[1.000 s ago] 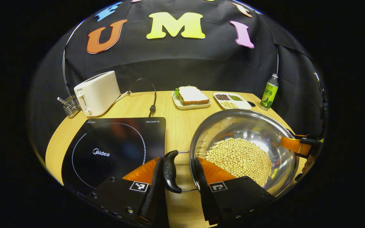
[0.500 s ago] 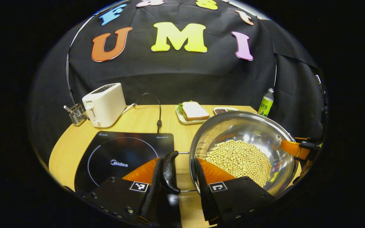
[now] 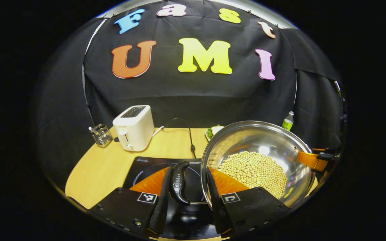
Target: First push the handle of the pot to place it horizontally, then grasp the pot with both hands and set it on the induction cooktop.
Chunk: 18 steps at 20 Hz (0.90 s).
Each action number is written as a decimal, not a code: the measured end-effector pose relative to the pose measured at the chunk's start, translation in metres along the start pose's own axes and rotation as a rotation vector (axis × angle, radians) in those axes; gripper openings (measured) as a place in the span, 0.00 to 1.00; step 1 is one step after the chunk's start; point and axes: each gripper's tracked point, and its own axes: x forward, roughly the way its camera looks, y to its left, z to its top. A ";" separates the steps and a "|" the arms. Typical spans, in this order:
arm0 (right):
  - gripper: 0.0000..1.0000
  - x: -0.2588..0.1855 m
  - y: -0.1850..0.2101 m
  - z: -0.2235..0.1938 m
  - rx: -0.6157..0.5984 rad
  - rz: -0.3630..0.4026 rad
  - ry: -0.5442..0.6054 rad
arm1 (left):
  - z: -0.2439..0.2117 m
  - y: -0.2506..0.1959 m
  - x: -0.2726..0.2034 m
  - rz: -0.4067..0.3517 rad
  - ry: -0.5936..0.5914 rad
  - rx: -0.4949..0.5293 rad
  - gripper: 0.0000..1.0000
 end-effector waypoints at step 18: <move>0.64 0.074 0.177 -0.026 -0.052 0.121 0.074 | -0.030 0.171 0.037 0.110 0.050 -0.102 0.54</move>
